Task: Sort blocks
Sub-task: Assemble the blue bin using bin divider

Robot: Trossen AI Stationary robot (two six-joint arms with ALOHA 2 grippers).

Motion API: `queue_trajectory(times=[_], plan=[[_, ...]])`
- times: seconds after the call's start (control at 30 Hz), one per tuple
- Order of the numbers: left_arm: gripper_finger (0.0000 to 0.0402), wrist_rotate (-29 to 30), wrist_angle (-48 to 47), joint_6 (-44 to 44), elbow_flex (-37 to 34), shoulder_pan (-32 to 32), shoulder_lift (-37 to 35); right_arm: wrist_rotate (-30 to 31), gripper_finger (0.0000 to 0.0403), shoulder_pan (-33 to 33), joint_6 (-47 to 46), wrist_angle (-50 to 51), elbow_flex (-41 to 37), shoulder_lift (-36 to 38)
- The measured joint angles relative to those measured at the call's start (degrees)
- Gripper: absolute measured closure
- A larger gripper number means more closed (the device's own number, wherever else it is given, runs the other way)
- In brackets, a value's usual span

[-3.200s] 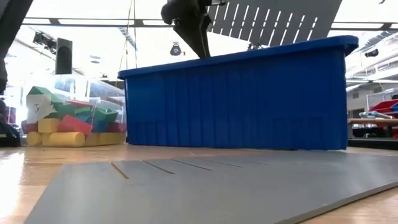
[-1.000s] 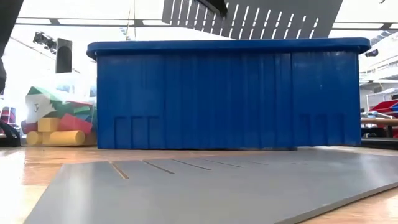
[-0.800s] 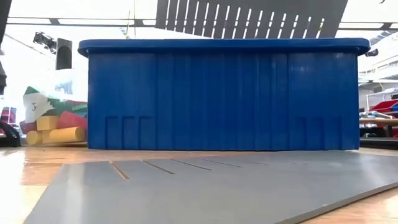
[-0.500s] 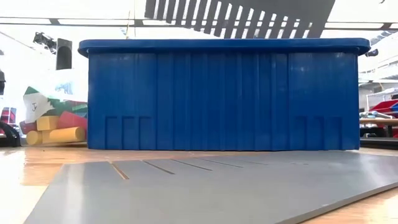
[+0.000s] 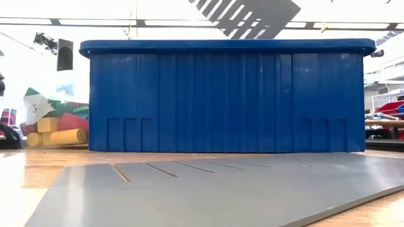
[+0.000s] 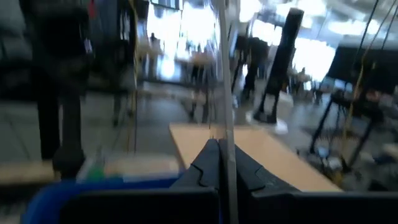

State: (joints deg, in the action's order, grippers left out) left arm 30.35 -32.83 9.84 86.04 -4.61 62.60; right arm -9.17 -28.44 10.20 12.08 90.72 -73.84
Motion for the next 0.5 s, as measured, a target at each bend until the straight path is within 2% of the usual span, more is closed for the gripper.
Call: queue_trajectory(times=[0.27, 0.5], plan=[[0.0170, -1.4, 23.3, -7.3, -20.6, 0.0, -6.7, -6.1, 0.0402, -0.3, -9.6, -30.8, -8.6, 0.0], [0.0170, -6.8, 49.6, -9.0, -33.6, -0.4, -3.8, -7.4, 0.0402, 0.2, -19.7, -54.1, -14.3, -1.6]])
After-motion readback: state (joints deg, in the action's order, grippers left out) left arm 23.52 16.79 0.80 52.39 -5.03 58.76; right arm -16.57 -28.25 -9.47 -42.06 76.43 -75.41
